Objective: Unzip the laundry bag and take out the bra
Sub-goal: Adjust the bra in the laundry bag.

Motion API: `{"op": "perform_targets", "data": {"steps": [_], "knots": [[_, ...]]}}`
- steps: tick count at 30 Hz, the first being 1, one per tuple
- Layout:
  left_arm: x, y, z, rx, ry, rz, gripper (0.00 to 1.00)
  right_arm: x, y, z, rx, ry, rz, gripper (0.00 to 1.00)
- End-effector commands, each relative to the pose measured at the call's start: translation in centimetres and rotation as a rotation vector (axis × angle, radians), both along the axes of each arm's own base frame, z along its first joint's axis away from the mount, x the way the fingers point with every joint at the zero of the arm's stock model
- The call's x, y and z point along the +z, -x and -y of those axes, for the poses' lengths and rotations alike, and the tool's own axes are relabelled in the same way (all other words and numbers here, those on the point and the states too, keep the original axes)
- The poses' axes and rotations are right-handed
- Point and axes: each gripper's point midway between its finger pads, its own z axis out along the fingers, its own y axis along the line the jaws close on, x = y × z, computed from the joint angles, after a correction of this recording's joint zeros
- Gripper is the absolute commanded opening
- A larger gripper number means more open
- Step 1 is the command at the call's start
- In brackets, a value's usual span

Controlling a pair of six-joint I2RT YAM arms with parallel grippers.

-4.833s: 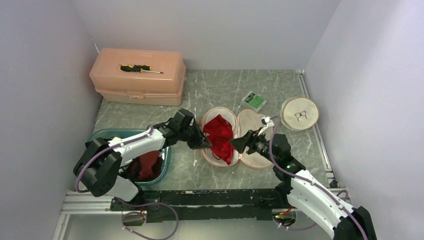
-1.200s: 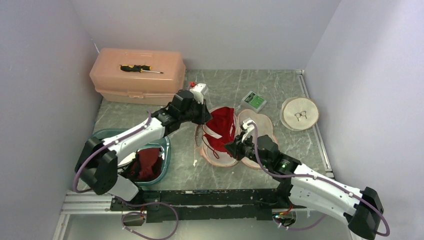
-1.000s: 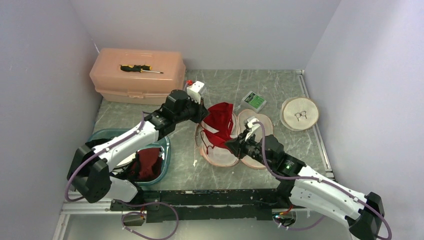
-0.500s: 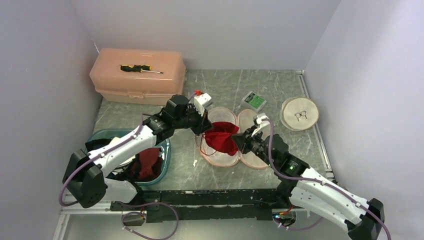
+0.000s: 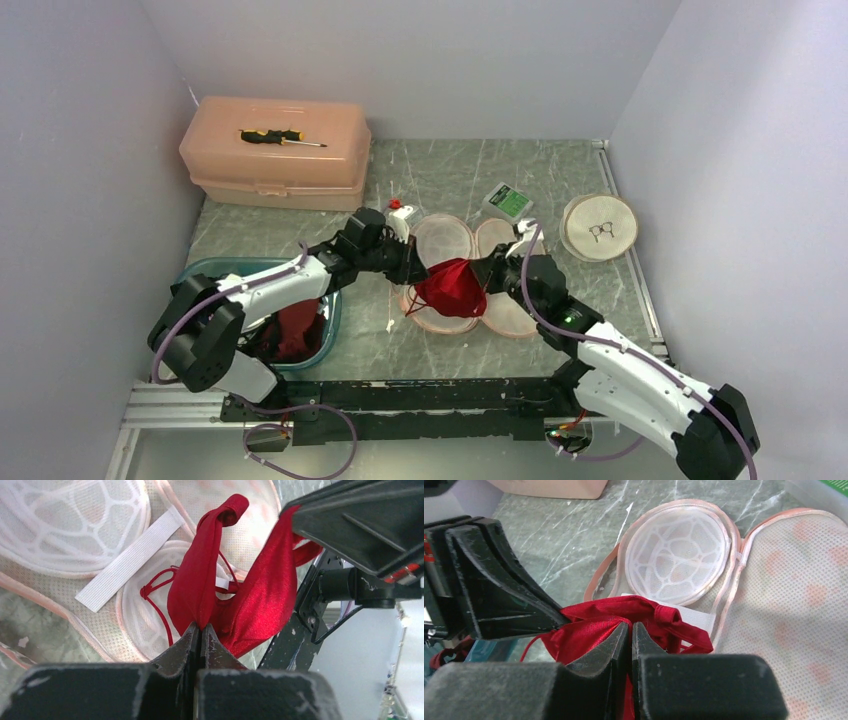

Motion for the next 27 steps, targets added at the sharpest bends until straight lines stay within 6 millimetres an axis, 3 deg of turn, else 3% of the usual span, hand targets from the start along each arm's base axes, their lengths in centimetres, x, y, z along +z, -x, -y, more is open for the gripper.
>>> {"op": "perform_targets", "data": {"steps": [1,5,9,14,15,20,21,27], "knots": [[1.5,-1.2,1.2,0.061,0.127,-0.046,0.03,1.6,-1.1,-0.6,-0.009,-0.053,0.036,0.1],[0.4,-1.7,0.8,0.113,0.133,-0.087,0.13,-0.3,-1.8,-0.7,-0.031,-0.029,-0.004,0.1],[-0.9,-2.3,-0.2,0.193,0.068,-0.123,0.29,-1.6,-2.7,-1.2,-0.041,-0.016,-0.034,0.1],[-1.9,-2.9,-2.3,0.313,-0.013,-0.129,0.56,-2.2,-4.0,-2.3,-0.036,-0.005,-0.055,0.1],[-1.9,-2.9,-2.7,0.331,-0.021,-0.126,0.67,-2.3,-4.3,-2.5,-0.036,-0.003,-0.06,0.1],[-1.8,-2.6,-4.7,0.408,-0.071,-0.11,0.74,-3.1,-5.1,-3.5,-0.022,0.01,-0.084,0.11],[-1.8,-2.5,-5.3,0.429,-0.086,-0.111,0.92,-3.3,-5.3,-3.6,-0.021,0.015,-0.09,0.11],[-0.3,-2.6,-8.4,0.575,-0.112,-0.058,0.94,-4.4,-5.9,-4.5,-0.007,0.039,-0.125,0.12]]}}
